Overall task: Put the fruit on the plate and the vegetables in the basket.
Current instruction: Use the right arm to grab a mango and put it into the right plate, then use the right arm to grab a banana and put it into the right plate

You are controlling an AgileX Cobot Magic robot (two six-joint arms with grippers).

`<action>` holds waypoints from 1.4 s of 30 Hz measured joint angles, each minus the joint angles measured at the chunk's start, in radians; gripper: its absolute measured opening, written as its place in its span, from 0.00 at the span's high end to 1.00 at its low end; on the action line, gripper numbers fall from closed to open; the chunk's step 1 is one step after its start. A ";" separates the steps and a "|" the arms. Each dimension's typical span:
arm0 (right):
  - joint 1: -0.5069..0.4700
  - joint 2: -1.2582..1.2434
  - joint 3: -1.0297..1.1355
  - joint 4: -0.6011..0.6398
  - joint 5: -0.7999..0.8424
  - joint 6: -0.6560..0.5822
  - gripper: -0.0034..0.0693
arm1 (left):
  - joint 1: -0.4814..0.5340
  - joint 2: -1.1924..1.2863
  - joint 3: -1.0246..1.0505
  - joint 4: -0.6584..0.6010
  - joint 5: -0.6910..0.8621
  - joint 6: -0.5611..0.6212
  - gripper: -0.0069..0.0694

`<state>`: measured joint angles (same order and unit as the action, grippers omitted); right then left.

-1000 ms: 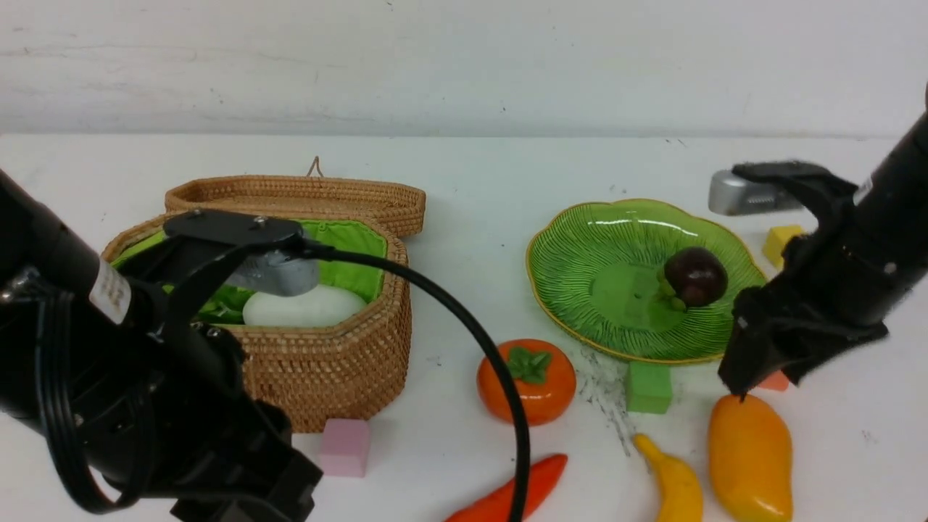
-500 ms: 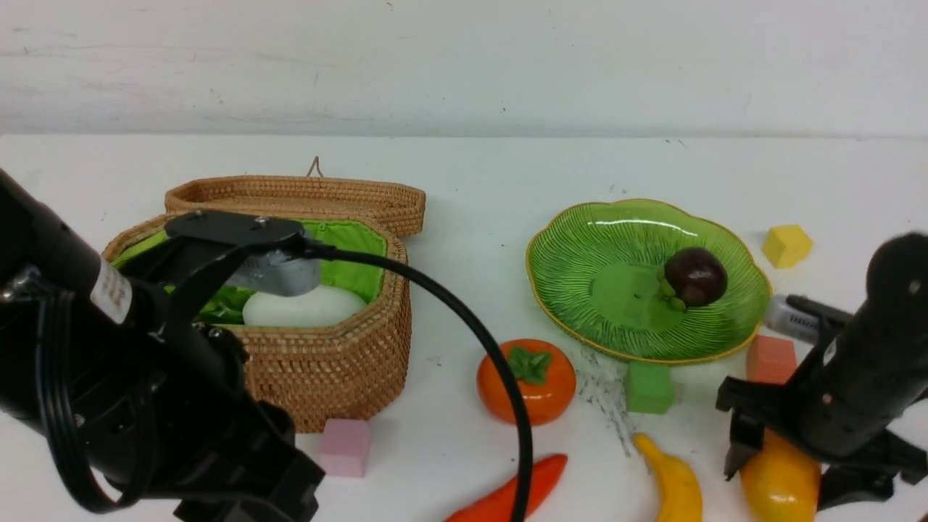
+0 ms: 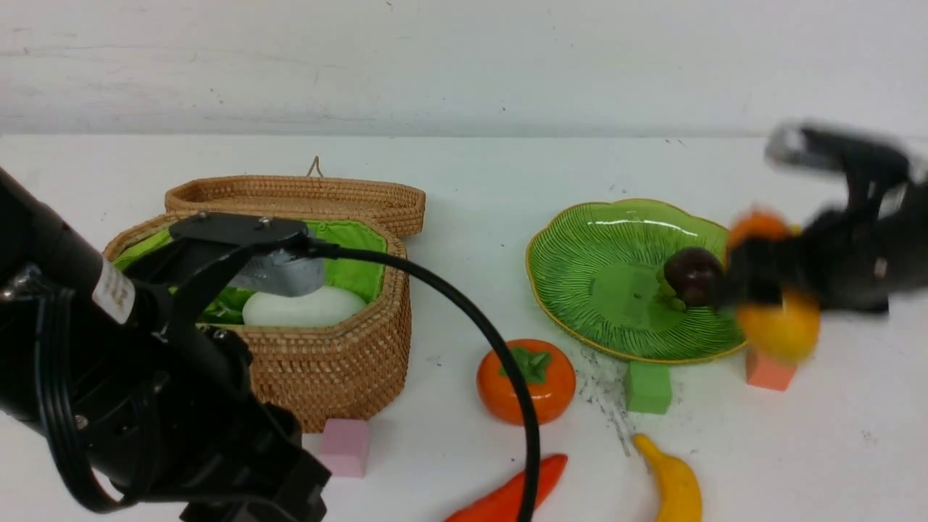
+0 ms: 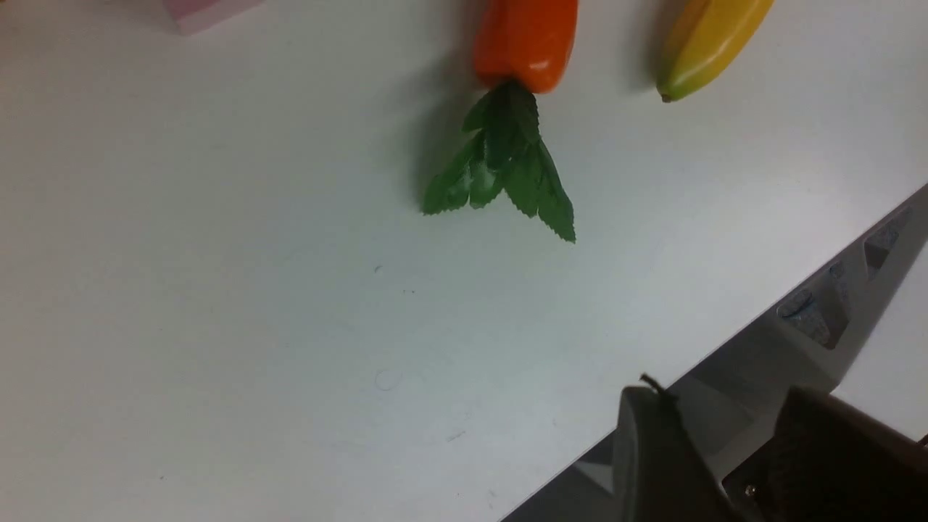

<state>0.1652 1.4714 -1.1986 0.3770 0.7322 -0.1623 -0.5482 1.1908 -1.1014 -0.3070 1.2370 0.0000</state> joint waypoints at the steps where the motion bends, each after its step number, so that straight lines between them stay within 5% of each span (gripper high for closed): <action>1: 0.000 0.017 -0.067 0.019 0.016 -0.053 0.17 | 0.000 0.000 0.000 0.000 0.000 0.000 0.60; 5: 0.000 0.191 -0.332 0.085 0.089 -0.146 0.17 | 0.000 0.000 0.000 0.000 0.000 0.000 0.60; 17: 0.000 0.719 -0.690 0.012 0.094 -0.072 0.17 | 0.000 0.000 0.000 0.000 0.000 0.000 0.60; 21: 0.000 0.719 -0.705 0.010 0.096 -0.067 0.04 | 0.000 0.000 0.000 -0.004 0.000 0.000 0.60; 28: 0.000 0.689 -0.707 0.002 0.126 -0.065 0.03 | 0.000 0.000 0.000 -0.007 0.000 0.000 0.60; 34: 0.000 0.538 -0.679 -0.013 0.330 -0.017 0.06 | 0.000 0.000 0.000 -0.007 0.000 0.000 0.60; 42: 0.119 0.104 -0.139 0.003 0.290 0.229 0.14 | 0.000 0.000 0.000 -0.007 0.000 0.000 0.60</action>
<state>0.2847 1.5752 -1.3373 0.3796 1.0225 0.0664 -0.5482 1.1908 -1.1014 -0.3141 1.2370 0.0000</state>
